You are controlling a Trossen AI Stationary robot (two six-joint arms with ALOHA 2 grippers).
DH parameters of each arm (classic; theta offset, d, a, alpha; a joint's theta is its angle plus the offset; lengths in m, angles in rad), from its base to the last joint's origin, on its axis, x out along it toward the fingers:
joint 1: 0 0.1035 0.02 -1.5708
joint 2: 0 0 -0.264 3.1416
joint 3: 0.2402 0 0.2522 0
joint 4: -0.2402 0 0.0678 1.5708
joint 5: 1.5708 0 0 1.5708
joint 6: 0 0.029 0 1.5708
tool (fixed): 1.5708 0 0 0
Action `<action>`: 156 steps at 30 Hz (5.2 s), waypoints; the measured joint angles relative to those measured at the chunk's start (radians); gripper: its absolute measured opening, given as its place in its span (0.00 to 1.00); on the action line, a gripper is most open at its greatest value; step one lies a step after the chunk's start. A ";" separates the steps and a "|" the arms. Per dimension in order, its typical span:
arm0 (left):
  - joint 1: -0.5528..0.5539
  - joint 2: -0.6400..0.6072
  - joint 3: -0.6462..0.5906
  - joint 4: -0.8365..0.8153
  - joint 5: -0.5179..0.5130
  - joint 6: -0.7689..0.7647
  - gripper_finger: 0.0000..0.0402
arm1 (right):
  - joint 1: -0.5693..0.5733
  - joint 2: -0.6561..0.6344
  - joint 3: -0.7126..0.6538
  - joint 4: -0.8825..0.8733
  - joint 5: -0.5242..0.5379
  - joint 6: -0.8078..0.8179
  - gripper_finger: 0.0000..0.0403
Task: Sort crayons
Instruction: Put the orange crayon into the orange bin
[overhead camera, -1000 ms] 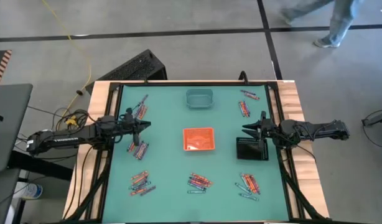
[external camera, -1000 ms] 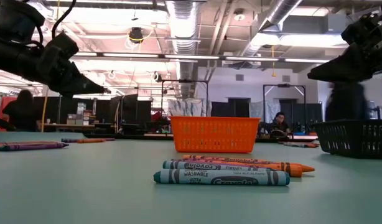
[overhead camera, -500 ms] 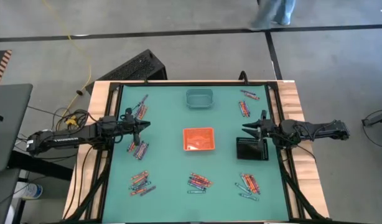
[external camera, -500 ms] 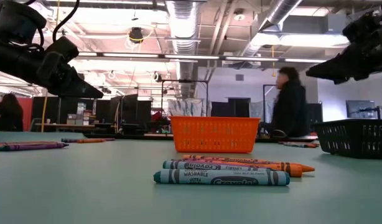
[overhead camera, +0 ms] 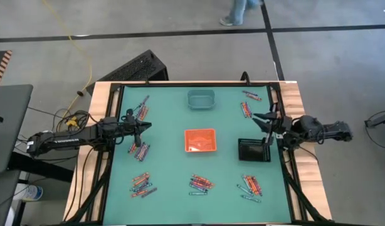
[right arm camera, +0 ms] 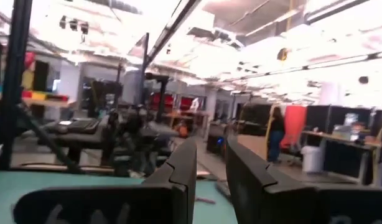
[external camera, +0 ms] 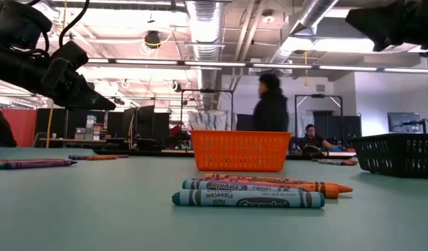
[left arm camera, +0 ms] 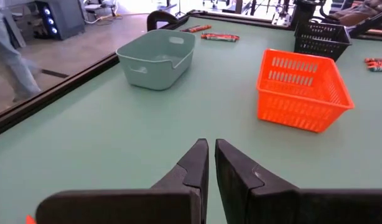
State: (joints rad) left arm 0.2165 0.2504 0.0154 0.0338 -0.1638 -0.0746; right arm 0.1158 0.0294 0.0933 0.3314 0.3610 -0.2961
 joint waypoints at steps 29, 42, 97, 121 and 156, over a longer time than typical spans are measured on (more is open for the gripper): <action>0.000 0.000 0.000 0.000 -0.001 0.000 0.04 | 0.335 1.505 0.845 -0.554 -0.177 0.663 0.23; 0.000 0.000 0.000 0.000 -0.001 0.000 0.04 | 0.275 1.859 1.071 -0.436 -0.090 0.629 0.23; 0.000 0.000 0.000 0.000 -0.001 0.000 0.04 | 0.353 2.004 1.120 -0.459 0.043 0.794 0.37; 0.000 0.005 0.000 0.000 -0.001 0.000 0.04 | 0.323 2.051 1.164 -0.507 0.078 0.803 0.30; 0.000 0.005 0.000 0.000 0.000 0.000 0.04 | 0.257 1.751 1.175 -0.486 0.077 0.322 0.01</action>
State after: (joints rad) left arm 0.2165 0.2554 0.0158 0.0334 -0.1642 -0.0746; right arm 0.3731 1.7805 1.2686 -0.1546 0.4378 0.0260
